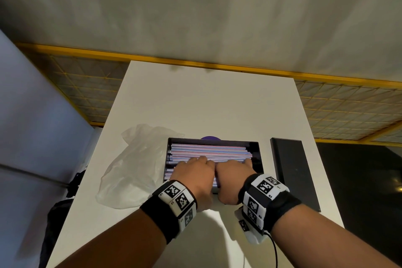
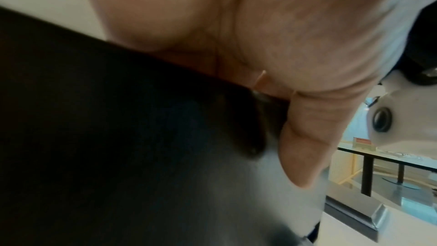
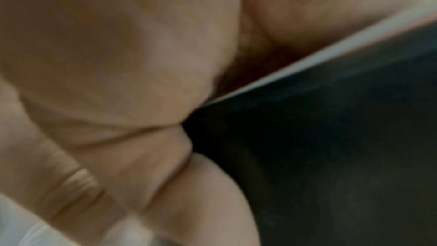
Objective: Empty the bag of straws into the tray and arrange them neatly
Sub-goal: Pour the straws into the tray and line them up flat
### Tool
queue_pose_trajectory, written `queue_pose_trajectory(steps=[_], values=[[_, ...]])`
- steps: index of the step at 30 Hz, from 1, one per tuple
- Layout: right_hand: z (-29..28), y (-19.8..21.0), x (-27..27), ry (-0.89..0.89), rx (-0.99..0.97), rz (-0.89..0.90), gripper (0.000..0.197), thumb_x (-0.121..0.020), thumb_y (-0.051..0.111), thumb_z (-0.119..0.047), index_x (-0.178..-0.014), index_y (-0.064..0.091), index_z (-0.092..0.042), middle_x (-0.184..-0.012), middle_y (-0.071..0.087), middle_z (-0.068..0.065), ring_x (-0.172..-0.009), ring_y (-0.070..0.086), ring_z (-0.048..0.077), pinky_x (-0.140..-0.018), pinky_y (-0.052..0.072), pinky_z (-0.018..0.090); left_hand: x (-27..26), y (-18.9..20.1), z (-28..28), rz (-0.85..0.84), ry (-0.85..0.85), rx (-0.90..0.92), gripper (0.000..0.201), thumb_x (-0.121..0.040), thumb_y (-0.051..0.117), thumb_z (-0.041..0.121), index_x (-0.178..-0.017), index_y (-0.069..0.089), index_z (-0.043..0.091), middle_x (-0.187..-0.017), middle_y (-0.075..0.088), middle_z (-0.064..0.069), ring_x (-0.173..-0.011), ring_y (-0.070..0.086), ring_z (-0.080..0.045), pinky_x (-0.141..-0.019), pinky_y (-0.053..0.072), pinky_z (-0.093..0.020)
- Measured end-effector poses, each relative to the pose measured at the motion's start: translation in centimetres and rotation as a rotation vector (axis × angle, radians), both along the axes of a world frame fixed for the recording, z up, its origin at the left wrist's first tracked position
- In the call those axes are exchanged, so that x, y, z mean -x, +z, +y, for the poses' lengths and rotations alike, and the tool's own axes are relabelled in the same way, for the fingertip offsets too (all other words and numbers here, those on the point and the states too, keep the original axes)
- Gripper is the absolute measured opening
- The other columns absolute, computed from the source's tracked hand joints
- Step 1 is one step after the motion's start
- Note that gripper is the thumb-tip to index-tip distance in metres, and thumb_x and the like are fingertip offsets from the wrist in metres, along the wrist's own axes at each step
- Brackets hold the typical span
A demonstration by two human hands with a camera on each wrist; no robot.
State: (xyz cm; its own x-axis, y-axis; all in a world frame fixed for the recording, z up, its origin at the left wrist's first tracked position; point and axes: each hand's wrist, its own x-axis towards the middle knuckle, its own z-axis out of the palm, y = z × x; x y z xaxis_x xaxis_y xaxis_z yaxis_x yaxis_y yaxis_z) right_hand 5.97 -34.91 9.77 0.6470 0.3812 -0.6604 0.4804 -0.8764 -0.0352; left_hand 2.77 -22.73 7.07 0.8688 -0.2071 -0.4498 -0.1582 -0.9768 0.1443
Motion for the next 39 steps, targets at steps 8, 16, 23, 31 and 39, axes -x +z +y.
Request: queue_pose_trajectory(steps=[8, 16, 23, 31, 39], values=[[-1.8, -0.9, -0.7, -0.040, 0.038, -0.046, 0.017, -0.069, 0.056, -0.029, -0.085, 0.052, -0.025, -0.083, 0.058, -0.005, -0.083, 0.055, 0.024, -0.099, 0.039, 0.042, 0.3, -0.8, 1.7, 0.008, 0.014, -0.059, 0.042, -0.086, 0.059, 0.035, -0.125, 0.053, 0.021, -0.121, 0.056, -0.001, -0.113, 0.059, -0.026, -0.092, 0.048, -0.040], [-1.6, -1.2, -0.4, -0.067, 0.014, -0.036, 0.023, -0.071, 0.058, -0.028, -0.094, 0.056, -0.024, -0.095, 0.063, -0.003, -0.097, 0.060, 0.025, -0.099, 0.038, 0.042, 0.4, -0.8, 1.6, -0.014, 0.015, -0.080, 0.039, -0.085, 0.060, 0.036, -0.122, 0.054, 0.021, -0.120, 0.057, -0.002, -0.113, 0.058, -0.025, -0.092, 0.047, -0.037], [-1.2, -1.2, -0.1, -0.041, -0.029, -0.055, 0.051, -0.072, 0.062, -0.021, -0.122, 0.055, -0.024, -0.105, 0.065, -0.002, -0.105, 0.061, 0.026, -0.102, 0.034, 0.048, 0.3, -0.6, 1.5, 0.029, 0.032, -0.076, 0.034, -0.085, 0.059, 0.034, -0.117, 0.051, 0.023, -0.116, 0.064, -0.001, -0.108, 0.063, -0.026, -0.090, 0.047, -0.036], [-0.4, -0.8, -0.1, -0.007, -0.061, -0.018, 0.034, -0.075, 0.059, -0.012, -0.108, 0.059, -0.021, -0.103, 0.062, -0.002, -0.106, 0.058, 0.025, -0.105, 0.035, 0.048, 0.1, -0.9, 1.4, 0.043, 0.011, -0.047, 0.039, -0.083, 0.061, 0.033, -0.121, 0.057, 0.022, -0.120, 0.052, -0.001, -0.114, 0.057, -0.025, -0.090, 0.047, -0.038], [-1.1, -0.4, -0.8, -0.035, 0.076, -0.015, 0.017, -0.073, 0.054, -0.028, -0.089, 0.053, -0.023, -0.083, 0.057, -0.004, -0.087, 0.058, 0.024, -0.100, 0.040, 0.043, 0.5, -0.2, 1.6, -0.001, 0.015, -0.114, 0.033, -0.083, 0.061, 0.035, -0.115, 0.055, 0.027, -0.114, 0.066, 0.000, -0.109, 0.063, -0.027, -0.092, 0.048, -0.035]])
